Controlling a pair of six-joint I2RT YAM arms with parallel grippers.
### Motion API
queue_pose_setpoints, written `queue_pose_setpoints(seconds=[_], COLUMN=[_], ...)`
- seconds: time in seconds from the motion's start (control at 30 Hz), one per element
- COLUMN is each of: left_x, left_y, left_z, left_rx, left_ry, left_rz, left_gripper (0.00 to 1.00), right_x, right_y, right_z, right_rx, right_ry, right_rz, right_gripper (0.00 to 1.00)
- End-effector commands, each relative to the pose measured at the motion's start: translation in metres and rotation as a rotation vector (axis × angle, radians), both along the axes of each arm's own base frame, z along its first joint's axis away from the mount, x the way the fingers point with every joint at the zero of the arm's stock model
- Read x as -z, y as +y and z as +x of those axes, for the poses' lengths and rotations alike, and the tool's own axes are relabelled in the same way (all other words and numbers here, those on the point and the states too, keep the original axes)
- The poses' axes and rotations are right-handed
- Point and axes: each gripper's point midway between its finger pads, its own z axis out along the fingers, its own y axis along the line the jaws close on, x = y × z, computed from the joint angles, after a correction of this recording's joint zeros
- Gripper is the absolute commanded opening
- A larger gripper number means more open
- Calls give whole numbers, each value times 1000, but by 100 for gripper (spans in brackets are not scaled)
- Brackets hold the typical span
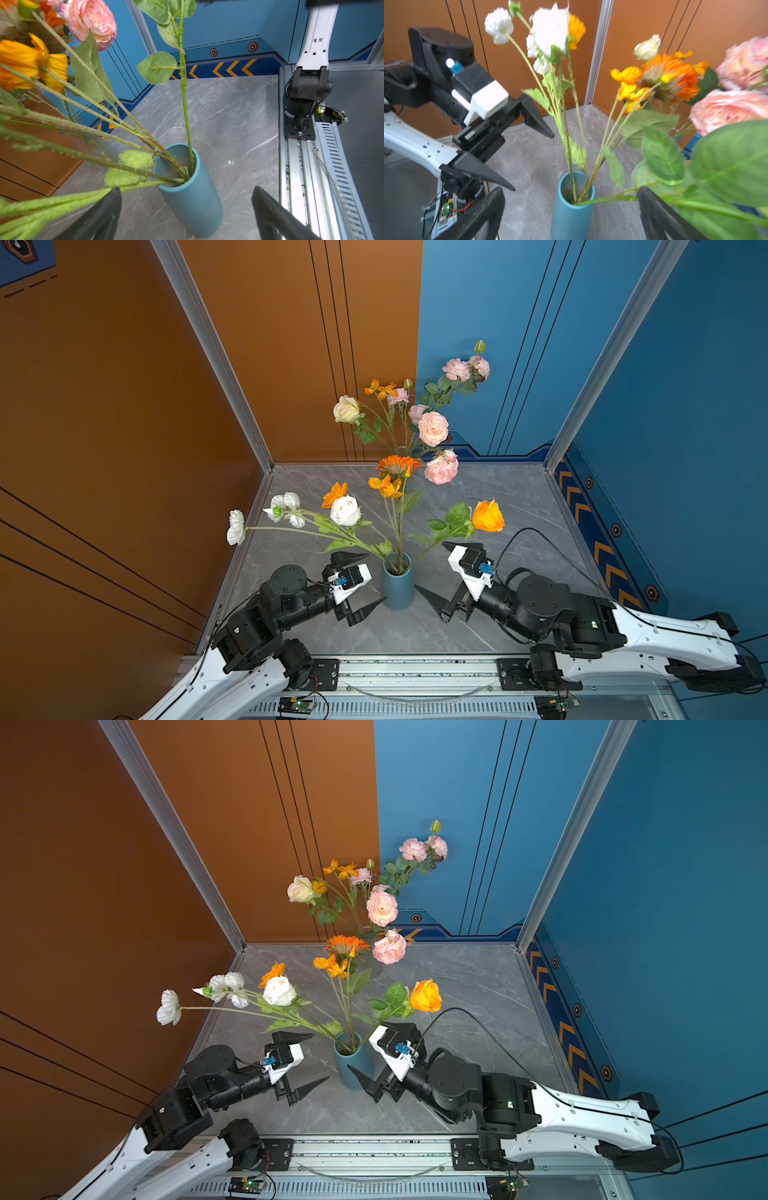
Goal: Arrange the flowers into the vase
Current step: 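Open the right gripper and draw it back from the teal vase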
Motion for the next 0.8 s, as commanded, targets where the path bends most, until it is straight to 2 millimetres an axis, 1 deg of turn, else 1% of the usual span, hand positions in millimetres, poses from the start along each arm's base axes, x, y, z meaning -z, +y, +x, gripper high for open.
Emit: queue_pose_setpoints(seconds=[0.0,0.03,0.07,0.13,0.17,0.23,0.27,0.3,0.33,0.4,0.5,0.57,0.67,0.73,0.77], left_x=[-5,-5,-5,-5,-4,-3,-2,-2,-1,3,11,21,35,33,31], left_y=[1,1,1,0,-1,-1,-2,-3,-4,-6,-8,-6,0,4,5], left_z=[-4,-5,-4,-5,-5,-4,-4,-5,-5,-7,-18,-25,-28,-28,-26], left_rx=[13,15,14,19,21,24,27,33,36,46,79,88,64,44,30], left_ry=[2,1,2,5,8,13,18,21,27,46,96,148,182,167,158], left_rz=[-31,-32,-31,-31,-29,-27,-25,-25,-22,-15,-1,21,25,15,12], left_gripper=[98,98,98,98,98,98,98,98,98,98,98,98,98,98,98], right_x=[-20,-21,-18,-1,13,44,61,78,94,126,156,167,174,177,178], right_y=[-23,-31,-41,-59,-70,-85,-91,-92,-89,-77,-58,-43,-35,-30,-23], right_z=[-5,-2,3,11,17,21,23,23,22,21,19,16,19,28,32], right_rx=[-8,21,63,146,200,261,290,293,288,270,241,195,180,192,174], right_ry=[-36,-28,-12,29,59,111,137,159,171,181,139,90,14,-8,-10], right_rz=[-9,6,14,0,-7,-9,-6,-7,-19,-47,-44,25,159,160,136], right_gripper=[100,100,100,100,100,100,100,100,100,100,100,100,100,100,100])
